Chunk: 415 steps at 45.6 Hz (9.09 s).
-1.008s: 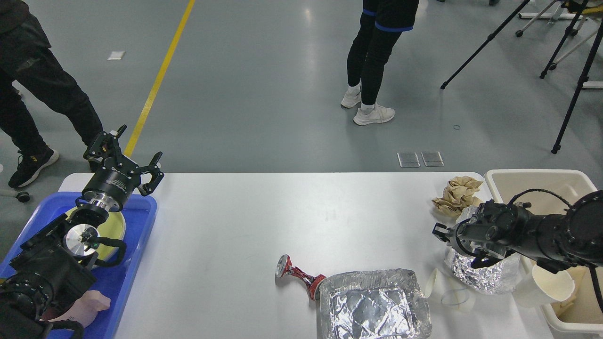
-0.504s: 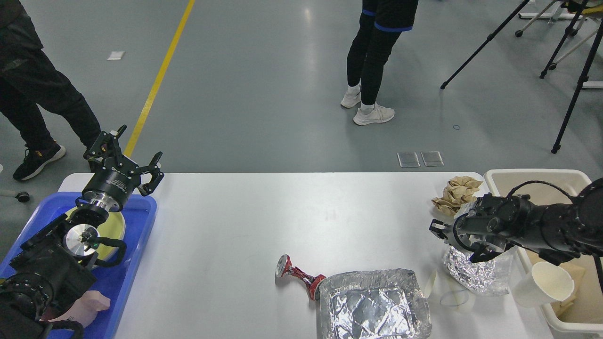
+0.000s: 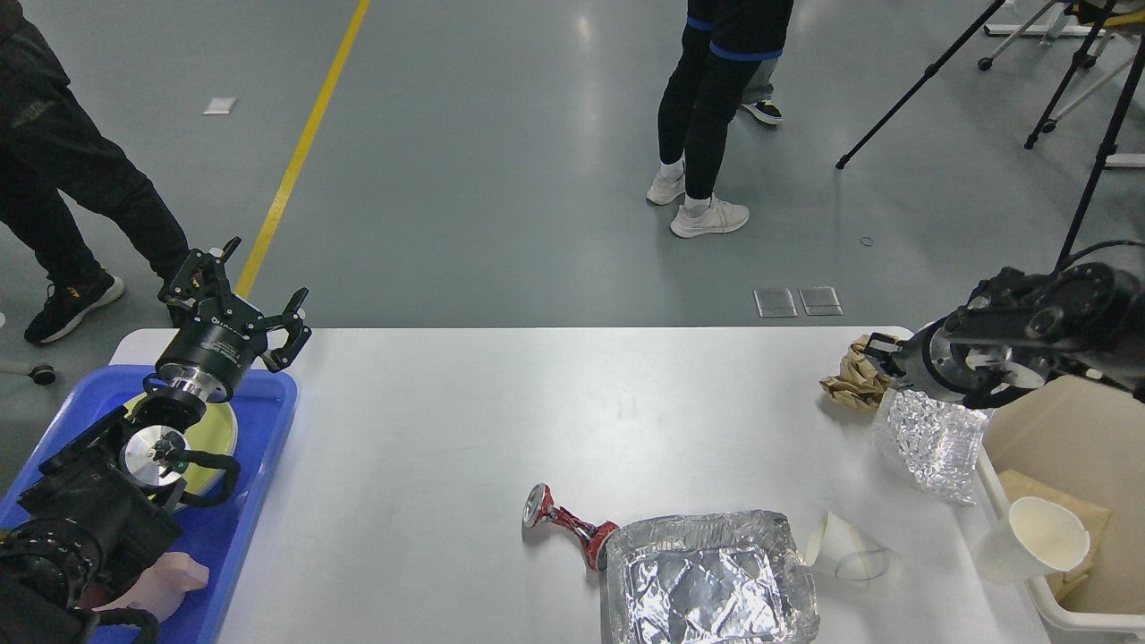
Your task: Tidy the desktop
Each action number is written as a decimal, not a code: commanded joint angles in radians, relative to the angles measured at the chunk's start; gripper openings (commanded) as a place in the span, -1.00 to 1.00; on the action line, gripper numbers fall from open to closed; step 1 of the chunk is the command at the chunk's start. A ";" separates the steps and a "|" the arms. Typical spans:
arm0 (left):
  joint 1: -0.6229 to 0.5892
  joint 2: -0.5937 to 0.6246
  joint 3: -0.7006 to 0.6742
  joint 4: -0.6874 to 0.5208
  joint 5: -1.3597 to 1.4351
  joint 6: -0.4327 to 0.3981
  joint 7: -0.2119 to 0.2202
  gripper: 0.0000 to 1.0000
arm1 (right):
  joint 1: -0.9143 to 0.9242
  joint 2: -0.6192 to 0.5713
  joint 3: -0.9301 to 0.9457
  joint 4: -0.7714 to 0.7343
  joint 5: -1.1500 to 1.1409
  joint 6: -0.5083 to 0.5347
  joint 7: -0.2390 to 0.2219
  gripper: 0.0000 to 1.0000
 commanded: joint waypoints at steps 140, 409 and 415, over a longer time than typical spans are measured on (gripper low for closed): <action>0.000 0.000 0.000 0.000 0.000 0.000 0.000 0.93 | 0.724 -0.010 -0.203 0.250 0.070 0.690 0.012 1.00; 0.000 0.000 0.000 0.000 0.000 0.000 0.000 0.93 | -0.232 -0.134 -0.105 -0.014 0.056 0.015 0.012 0.95; 0.002 0.000 0.000 0.000 0.000 0.000 0.000 0.93 | -0.246 -0.131 -0.105 -0.011 0.052 -0.042 0.012 0.06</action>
